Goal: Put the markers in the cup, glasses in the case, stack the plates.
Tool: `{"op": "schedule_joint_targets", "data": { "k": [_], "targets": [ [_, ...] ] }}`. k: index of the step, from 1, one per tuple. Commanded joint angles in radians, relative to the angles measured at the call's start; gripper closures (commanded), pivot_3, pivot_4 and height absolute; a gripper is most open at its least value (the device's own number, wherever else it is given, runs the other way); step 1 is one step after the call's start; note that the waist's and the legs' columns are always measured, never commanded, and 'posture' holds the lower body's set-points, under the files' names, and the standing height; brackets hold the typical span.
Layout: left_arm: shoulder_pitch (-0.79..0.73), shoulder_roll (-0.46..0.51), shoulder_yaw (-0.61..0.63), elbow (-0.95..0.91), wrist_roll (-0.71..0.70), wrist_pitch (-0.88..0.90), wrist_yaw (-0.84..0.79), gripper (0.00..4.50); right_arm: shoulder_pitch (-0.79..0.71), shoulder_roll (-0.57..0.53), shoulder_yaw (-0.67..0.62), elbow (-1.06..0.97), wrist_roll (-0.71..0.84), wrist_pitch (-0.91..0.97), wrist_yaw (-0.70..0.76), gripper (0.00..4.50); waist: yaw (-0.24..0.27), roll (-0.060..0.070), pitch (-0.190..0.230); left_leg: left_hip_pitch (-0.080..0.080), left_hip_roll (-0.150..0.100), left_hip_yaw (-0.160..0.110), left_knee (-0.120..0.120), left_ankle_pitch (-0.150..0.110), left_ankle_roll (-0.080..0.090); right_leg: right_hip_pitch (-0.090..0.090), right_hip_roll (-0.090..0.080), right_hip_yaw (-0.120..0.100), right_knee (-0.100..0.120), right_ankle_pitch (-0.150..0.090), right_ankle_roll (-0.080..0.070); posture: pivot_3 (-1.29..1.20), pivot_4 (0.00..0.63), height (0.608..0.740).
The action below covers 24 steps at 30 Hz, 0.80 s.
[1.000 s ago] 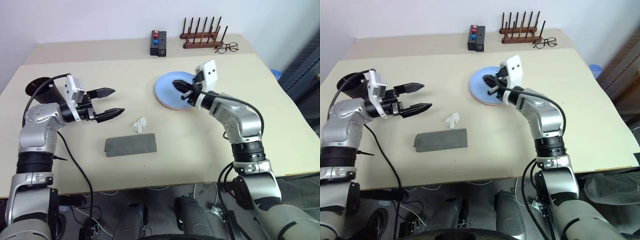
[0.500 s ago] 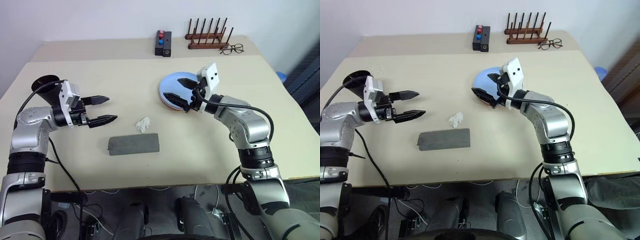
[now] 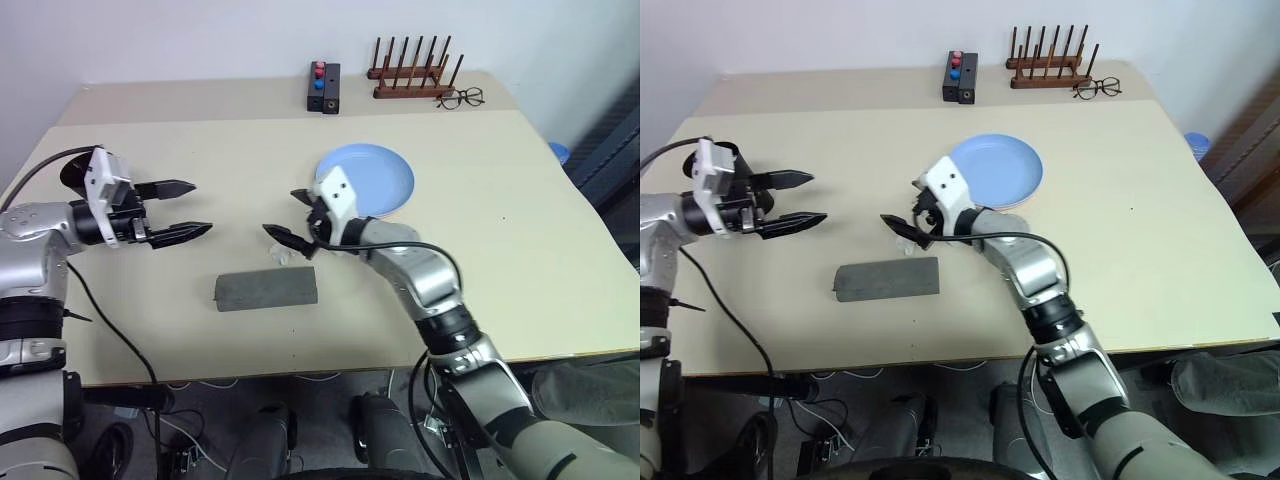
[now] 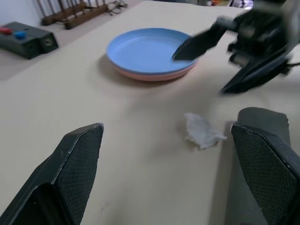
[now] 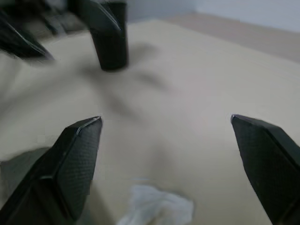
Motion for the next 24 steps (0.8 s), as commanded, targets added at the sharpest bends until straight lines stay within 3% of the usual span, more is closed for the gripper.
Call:
{"op": "schedule_joint_targets", "data": {
  "k": [1,5,12,17,21,24],
  "targets": [
    [0.035,0.018,0.039,-0.072,-0.034,0.017,-0.006,0.0,-0.073,0.059,-0.005,0.126,-0.039,-0.049,-0.039,0.04,-0.002,0.0,0.0,0.0,0.0,0.0,0.0,0.0,0.0,0.0,0.0,0.0,0.0,0.0,0.0,0.0,0.15,0.74],
    [0.108,0.035,0.055,-0.171,-0.067,0.066,-0.015,0.0,-0.088,0.033,0.069,0.178,-0.11,-0.028,0.032,0.04,-0.002,0.0,0.0,0.0,0.0,0.0,0.0,0.0,0.0,0.0,0.0,0.0,0.0,0.0,0.0,0.0,0.15,0.74],
    [0.149,0.042,0.073,-0.237,-0.092,0.102,-0.01,0.0,-0.081,-0.041,0.027,0.034,-0.031,0.172,0.183,0.04,-0.001,0.0,0.0,0.0,0.0,0.0,0.0,0.0,0.0,0.0,0.0,0.0,0.0,0.0,0.0,0.0,0.15,0.74],
    [0.128,0.016,0.055,-0.227,-0.081,0.075,0.007,0.0,-0.054,-0.049,0.04,0.014,-0.04,0.201,0.195,0.04,-0.003,0.0,0.0,0.0,0.001,0.0,0.0,0.0,0.001,0.0,0.0,0.0,0.0,0.0,0.0,0.0,0.15,0.74],
    [0.114,0.01,0.046,-0.221,-0.078,0.076,0.01,0.0,-0.031,-0.02,0.038,0.015,-0.04,0.207,0.178,1.27,-0.003,0.0,0.0,0.0,0.001,0.0,-0.001,0.0,0.0,0.0,0.0,0.0,0.0,0.0,0.0,0.0,0.15,0.74],
    [0.11,0.013,0.044,-0.215,-0.077,0.072,0.007,0.0,-0.037,0.0,0.049,0.042,-0.065,0.192,0.151,1.27,-0.003,0.0,0.0,0.0,0.001,0.0,-0.001,0.0,0.0,-0.001,0.0,0.0,0.0,0.0,0.0,0.0,0.15,0.74]
  ]
}}
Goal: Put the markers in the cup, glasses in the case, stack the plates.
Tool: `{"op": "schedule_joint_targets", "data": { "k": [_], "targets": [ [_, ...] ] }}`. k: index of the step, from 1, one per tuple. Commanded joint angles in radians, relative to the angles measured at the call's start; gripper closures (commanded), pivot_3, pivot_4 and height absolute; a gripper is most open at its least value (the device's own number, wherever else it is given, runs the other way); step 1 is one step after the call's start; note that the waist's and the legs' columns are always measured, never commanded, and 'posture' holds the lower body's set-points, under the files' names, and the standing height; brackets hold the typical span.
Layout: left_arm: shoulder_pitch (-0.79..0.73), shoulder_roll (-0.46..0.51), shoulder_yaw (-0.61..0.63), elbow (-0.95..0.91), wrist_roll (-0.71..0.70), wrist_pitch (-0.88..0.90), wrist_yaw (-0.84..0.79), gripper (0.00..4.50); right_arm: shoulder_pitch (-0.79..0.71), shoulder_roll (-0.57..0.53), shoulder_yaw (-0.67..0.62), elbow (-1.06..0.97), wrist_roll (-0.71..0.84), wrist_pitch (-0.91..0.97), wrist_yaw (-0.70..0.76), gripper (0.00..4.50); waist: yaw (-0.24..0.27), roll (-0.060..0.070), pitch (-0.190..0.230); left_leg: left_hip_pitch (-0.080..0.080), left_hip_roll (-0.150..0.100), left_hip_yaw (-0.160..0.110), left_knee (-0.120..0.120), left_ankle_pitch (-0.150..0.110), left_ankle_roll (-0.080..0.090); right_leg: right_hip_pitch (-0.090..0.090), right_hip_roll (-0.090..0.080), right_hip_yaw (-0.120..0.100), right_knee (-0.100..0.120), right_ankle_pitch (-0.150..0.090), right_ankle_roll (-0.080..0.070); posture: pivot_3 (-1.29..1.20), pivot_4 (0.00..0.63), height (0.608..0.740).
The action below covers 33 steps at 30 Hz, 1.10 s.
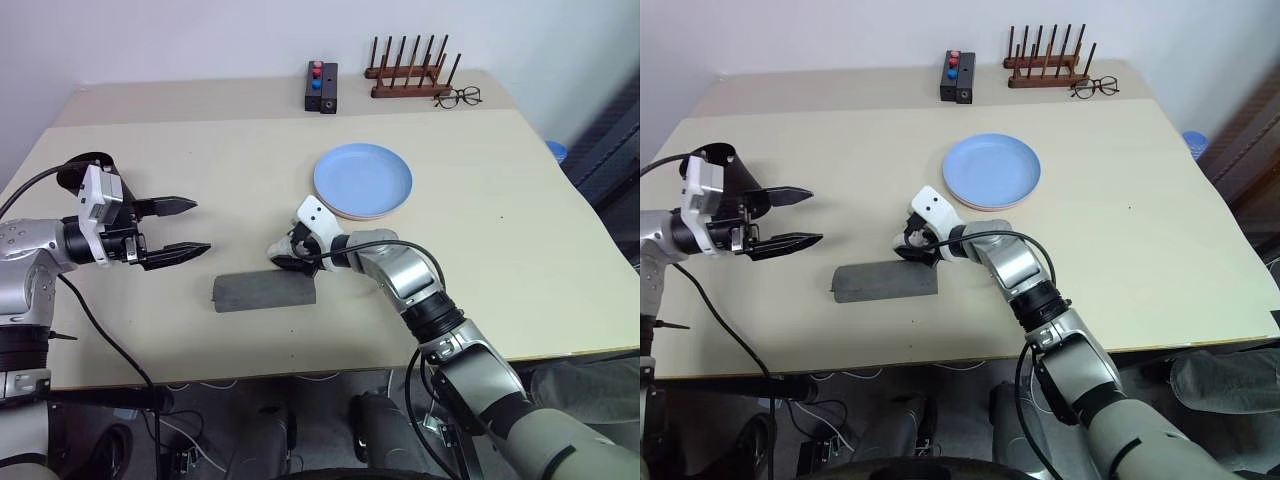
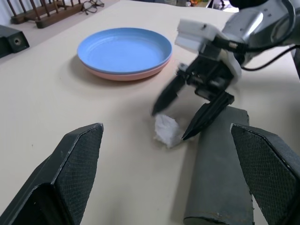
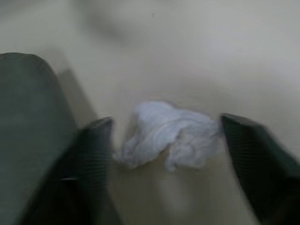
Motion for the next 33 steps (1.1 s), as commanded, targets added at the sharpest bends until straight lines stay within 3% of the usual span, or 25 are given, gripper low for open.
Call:
{"op": "schedule_joint_targets", "data": {
  "k": [1,5,8,13,18,22,26,31,33],
  "targets": [
    [-0.024,0.011,0.015,-0.006,-0.004,-0.014,0.001,0.0,-0.014,0.023,0.012,-0.001,-0.019,-0.022,-0.018,1.27,0.0,0.0,0.0,0.0,0.0,0.0,0.0,0.0,0.0,0.0,0.0,0.0,0.0,0.0,0.0,0.0,0.15,0.74],
    [-0.026,0.011,0.016,-0.01,-0.003,-0.014,0.004,0.0,-0.018,0.023,0.014,0.018,-0.028,-0.039,-0.006,1.27,0.0,0.0,0.0,0.0,0.0,0.0,0.0,0.0,0.0,0.0,0.0,0.0,0.0,0.0,0.0,0.0,0.15,0.74],
    [-0.023,0.011,0.018,-0.012,0.0,-0.019,0.01,0.0,-0.019,0.025,0.008,0.037,-0.035,-0.051,-0.012,2.09,0.0,0.0,0.0,0.0,0.0,0.0,0.0,0.0,0.0,0.0,0.0,0.0,0.0,0.0,0.0,0.0,0.15,0.74],
    [-0.016,0.015,0.022,-0.019,-0.003,-0.019,0.017,0.0,-0.029,0.026,0.01,0.067,-0.057,-0.082,-0.017,4.46,0.0,0.0,0.0,0.0,0.0,0.0,0.0,0.0,0.0,0.0,0.0,0.0,0.0,0.0,0.0,0.0,0.15,0.74],
    [-0.022,0.014,0.021,-0.011,-0.001,-0.022,0.021,0.0,-0.054,0.019,-0.031,0.063,-0.039,-0.088,-0.009,4.46,0.0,0.0,0.0,0.0,0.0,0.0,0.0,0.0,0.0,0.0,0.0,0.0,0.0,0.0,0.0,0.0,0.15,0.74],
    [-0.041,-0.004,0.036,-0.011,-0.024,-0.003,0.046,0.0,-0.152,-0.001,-0.267,0.024,0.136,0.01,-0.024,4.46,0.003,0.0,0.0,0.0,0.0,0.0,0.0,0.0,0.0,0.0,0.0,0.0,0.0,0.0,0.0,0.0,0.15,0.74],
    [-0.062,-0.025,0.036,0.012,-0.02,-0.021,0.071,0.0,-0.245,-0.089,-0.409,0.097,0.169,-0.041,-0.1,4.46,0.008,0.0,0.0,0.0,-0.001,0.0,0.0,0.0,0.0,0.001,-0.001,0.0,0.0,0.0,0.0,0.0,0.15,0.74],
    [-0.07,-0.067,0.02,0.008,-0.011,-0.05,0.097,0.0,-0.266,-0.219,-0.394,0.278,0.033,-0.247,-0.198,4.46,0.002,0.0,0.0,0.0,-0.001,0.0,0.0,0.0,0.0,0.001,-0.001,0.0,-0.001,0.0,0.0,0.0,0.15,0.74],
    [-0.076,-0.074,0.018,0.011,-0.009,-0.054,0.099,0.0,-0.254,-0.245,-0.361,0.345,-0.011,-0.304,-0.194,3.9,-0.003,0.0,0.0,0.0,0.0,0.001,-0.001,0.0,0.0,0.0,-0.001,0.0,-0.001,0.0,0.0,0.0,0.15,0.74]
  ]
}}
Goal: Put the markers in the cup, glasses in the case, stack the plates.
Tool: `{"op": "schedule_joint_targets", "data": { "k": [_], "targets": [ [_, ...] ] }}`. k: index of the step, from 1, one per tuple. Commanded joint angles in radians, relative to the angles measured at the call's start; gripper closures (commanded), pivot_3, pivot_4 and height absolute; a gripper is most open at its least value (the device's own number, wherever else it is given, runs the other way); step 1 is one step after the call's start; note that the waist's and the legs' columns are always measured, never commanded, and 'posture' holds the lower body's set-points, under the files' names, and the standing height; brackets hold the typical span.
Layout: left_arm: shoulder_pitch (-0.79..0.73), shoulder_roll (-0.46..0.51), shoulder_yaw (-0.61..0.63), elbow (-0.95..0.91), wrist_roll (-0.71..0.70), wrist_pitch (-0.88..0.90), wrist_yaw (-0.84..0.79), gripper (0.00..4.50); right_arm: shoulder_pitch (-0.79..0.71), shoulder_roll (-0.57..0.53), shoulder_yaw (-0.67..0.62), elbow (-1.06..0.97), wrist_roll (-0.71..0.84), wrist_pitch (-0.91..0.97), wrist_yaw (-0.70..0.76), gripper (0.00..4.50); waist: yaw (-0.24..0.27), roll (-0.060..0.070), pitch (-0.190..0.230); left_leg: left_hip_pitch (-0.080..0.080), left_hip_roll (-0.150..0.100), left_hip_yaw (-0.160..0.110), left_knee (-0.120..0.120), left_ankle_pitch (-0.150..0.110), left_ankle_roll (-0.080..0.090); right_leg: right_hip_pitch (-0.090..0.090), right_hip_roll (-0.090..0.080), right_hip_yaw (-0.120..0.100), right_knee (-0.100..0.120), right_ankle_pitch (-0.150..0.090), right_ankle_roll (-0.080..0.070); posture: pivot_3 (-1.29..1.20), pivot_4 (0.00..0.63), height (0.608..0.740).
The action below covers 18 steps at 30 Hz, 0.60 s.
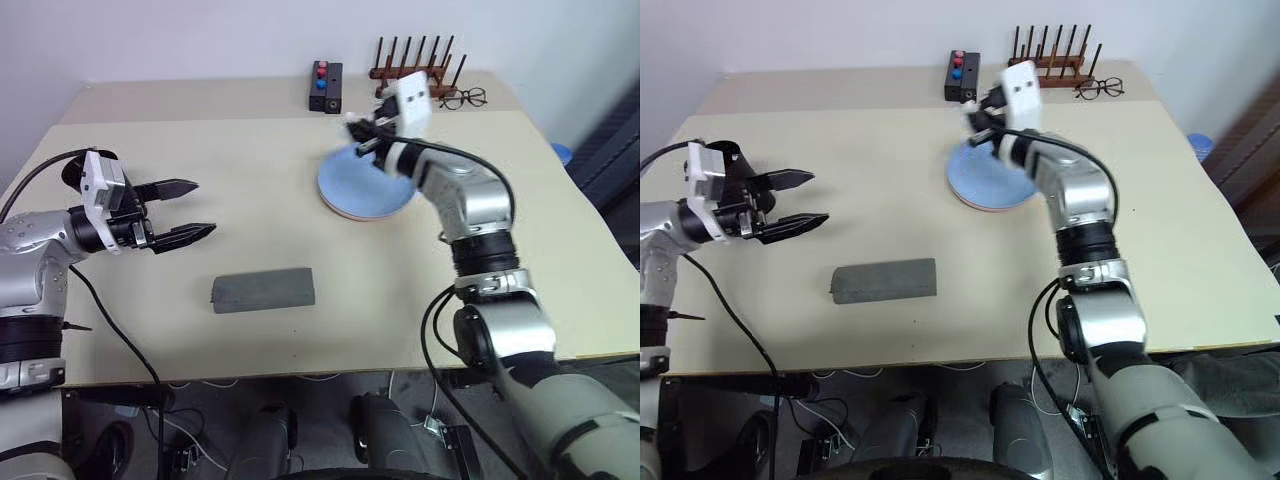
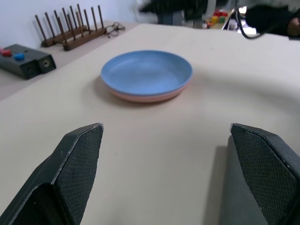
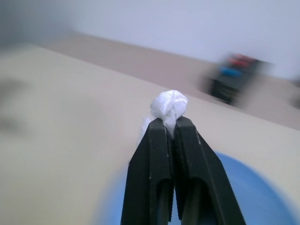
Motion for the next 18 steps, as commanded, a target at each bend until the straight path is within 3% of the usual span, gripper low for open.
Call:
{"op": "schedule_joint_targets", "data": {
  "k": [1,8,12,15,18],
  "targets": [
    [-0.022,0.004,0.019,-0.019,-0.005,-0.026,0.005,0.0,0.009,-0.018,0.05,0.083,-0.066,-0.111,0.002,3.58,-0.007,0.0,0.0,0.0,0.0,0.0,0.0,0.0,0.0,0.0,0.0,0.0,0.0,0.0,0.0,0.0,0.15,0.74],
    [0.017,-0.002,0.035,-0.039,-0.016,-0.037,0.011,0.0,0.002,-0.019,0.008,0.145,-0.026,-0.161,0.038,0.19,-0.022,0.001,0.001,0.0,0.001,0.001,-0.001,0.0,0.0,-0.001,0.0,0.002,0.001,0.0,0.0,0.0,0.15,0.74],
    [0.052,-0.036,0.023,-0.103,-0.02,-0.026,0.056,0.0,0.019,-0.087,-0.01,0.109,-0.01,-0.17,0.093,0.04,-0.015,0.001,0.001,0.0,0.0,0.001,0.0,0.0,0.0,-0.001,0.0,0.002,0.0,0.0,0.0,0.0,0.15,0.74],
    [0.076,-0.055,0.038,-0.101,-0.037,-0.031,0.051,0.0,0.122,-0.127,-0.057,-0.21,0.175,-0.047,0.276,0.04,0.003,0.001,0.001,0.0,0.0,0.001,0.0,0.0,0.0,0.0,0.0,0.002,-0.001,0.0,0.0,0.0,0.15,0.74],
    [0.106,-0.084,0.028,-0.141,-0.051,-0.014,0.068,0.0,0.292,-0.252,-0.065,-0.53,0.314,0.076,0.459,0.04,0.011,0.001,0.001,-0.001,0.001,0.0,-0.001,-0.001,0.001,0.0,0.0,0.001,-0.001,0.0,0.0,0.0,0.15,0.74]
  ]
}}
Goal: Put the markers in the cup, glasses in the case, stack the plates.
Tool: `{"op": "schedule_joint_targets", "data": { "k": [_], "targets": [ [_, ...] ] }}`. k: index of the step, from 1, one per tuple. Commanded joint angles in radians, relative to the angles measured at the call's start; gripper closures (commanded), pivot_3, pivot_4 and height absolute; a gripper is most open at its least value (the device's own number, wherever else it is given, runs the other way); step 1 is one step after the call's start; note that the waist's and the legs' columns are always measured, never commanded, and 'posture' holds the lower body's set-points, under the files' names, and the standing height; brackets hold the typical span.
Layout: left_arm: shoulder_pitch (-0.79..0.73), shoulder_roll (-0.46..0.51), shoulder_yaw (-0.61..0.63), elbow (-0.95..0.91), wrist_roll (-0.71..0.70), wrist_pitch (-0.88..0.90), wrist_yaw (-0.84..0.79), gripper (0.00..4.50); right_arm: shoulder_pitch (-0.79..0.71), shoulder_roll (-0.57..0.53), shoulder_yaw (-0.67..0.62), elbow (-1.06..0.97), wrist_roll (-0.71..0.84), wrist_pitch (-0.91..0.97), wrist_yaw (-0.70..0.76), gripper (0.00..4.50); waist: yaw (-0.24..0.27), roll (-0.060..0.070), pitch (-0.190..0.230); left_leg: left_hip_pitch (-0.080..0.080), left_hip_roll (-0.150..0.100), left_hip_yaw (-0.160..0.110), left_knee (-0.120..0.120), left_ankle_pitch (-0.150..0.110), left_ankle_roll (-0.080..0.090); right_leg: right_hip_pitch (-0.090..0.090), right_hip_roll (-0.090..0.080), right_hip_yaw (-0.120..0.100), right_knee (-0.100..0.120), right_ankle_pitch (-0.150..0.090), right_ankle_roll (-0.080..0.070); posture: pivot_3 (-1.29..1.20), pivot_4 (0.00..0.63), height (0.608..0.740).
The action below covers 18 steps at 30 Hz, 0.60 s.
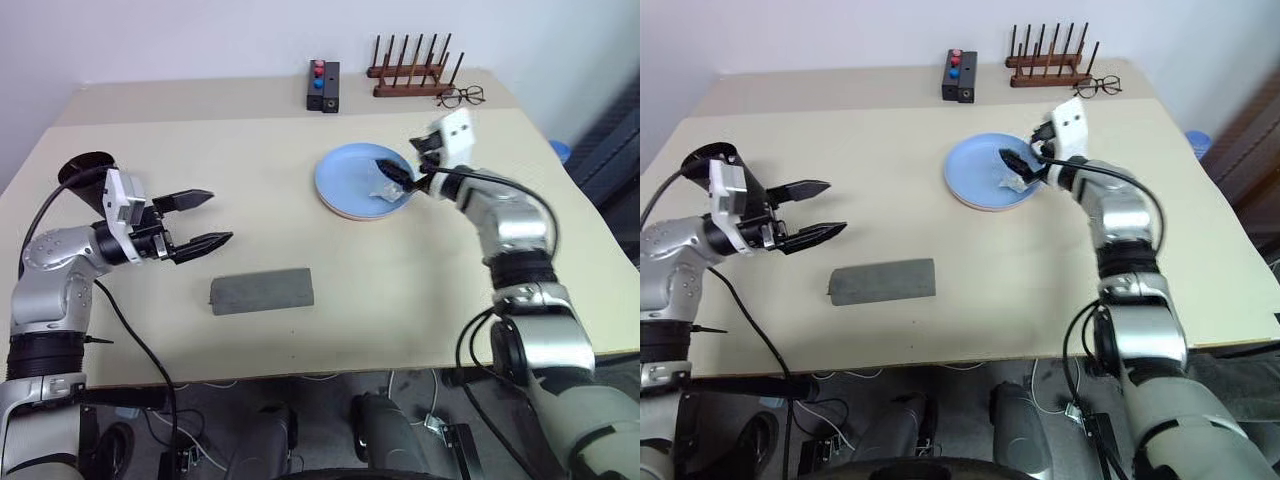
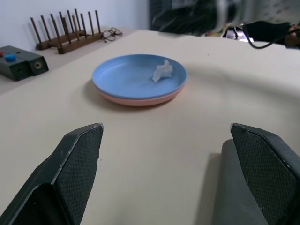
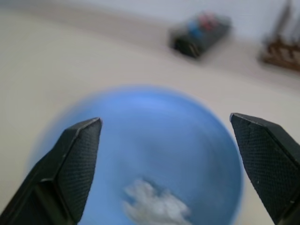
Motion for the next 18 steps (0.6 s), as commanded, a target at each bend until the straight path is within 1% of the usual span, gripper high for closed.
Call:
{"op": "schedule_joint_targets", "data": {
  "k": [1,2,5,7,10,14,16,18],
  "targets": [
    [0.029,-0.023,0.018,-0.065,-0.03,0.005,0.022,0.0,0.132,-0.133,-0.035,-0.326,0.154,0.113,0.183,0.04,0.005,0.0,0.0,0.0,0.0,-0.001,0.0,-0.001,0.002,0.001,0.0,-0.001,-0.001,0.0,0.0,0.0,0.15,0.74],
    [0.034,-0.029,0.015,-0.067,-0.031,0.005,0.025,0.0,0.162,-0.162,-0.042,-0.374,0.173,0.134,0.198,0.04,0.008,0.0,0.0,0.0,0.0,0.0,0.001,-0.003,0.004,0.002,0.0,-0.001,-0.001,0.0,0.0,0.0,0.15,0.74],
    [0.048,-0.046,-0.005,0.023,0.004,-0.06,-0.025,0.0,0.279,-0.279,-0.085,-0.586,0.33,0.307,0.256,0.04,0.016,0.001,0.0,0.001,-0.001,0.0,0.003,-0.004,0.007,0.004,0.0,-0.001,-0.003,0.0,0.001,0.0,0.15,0.74],
    [0.036,-0.07,-0.026,0.048,0.027,-0.096,-0.024,0.0,0.37,-0.339,-0.136,-0.675,0.39,0.343,0.286,0.04,0.022,0.001,0.0,0.003,0.0,0.0,0.002,-0.004,0.007,0.005,0.0,-0.001,-0.003,0.001,0.0,0.0,0.15,0.74],
    [0.006,-0.086,-0.031,0.057,0.02,-0.088,-0.021,0.0,0.531,-0.401,-0.196,-0.768,0.371,0.307,0.299,0.04,0.033,0.0,0.0,0.003,0.001,-0.001,0.002,-0.004,0.007,0.008,0.0,-0.003,-0.005,0.001,0.0,0.0,0.15,0.74],
    [-0.003,-0.074,-0.042,0.065,0.015,-0.084,-0.059,0.0,0.721,-0.403,-0.277,-0.852,0.329,0.239,0.267,0.04,0.035,0.0,0.0,0.004,-0.001,-0.002,0.003,-0.005,0.009,0.011,0.0,-0.003,-0.009,0.003,0.003,0.0,0.15,0.74],
    [-0.009,-0.074,-0.04,0.068,0.01,-0.078,-0.064,0.0,0.772,-0.378,-0.294,-0.862,0.321,0.196,0.252,0.04,0.032,0.0,0.0,0.004,-0.001,-0.002,0.003,-0.006,0.01,0.012,0.0,-0.003,-0.011,0.003,0.003,0.0,0.15,0.74],
    [-0.012,-0.081,-0.043,0.064,0.002,-0.061,-0.068,0.0,0.78,-0.346,-0.29,-0.864,0.307,0.154,0.213,0.04,0.028,0.0,0.0,0.005,-0.001,-0.001,0.003,-0.006,0.01,0.013,0.0,-0.003,-0.011,0.003,0.003,0.0,0.15,0.74]
  ]
}}
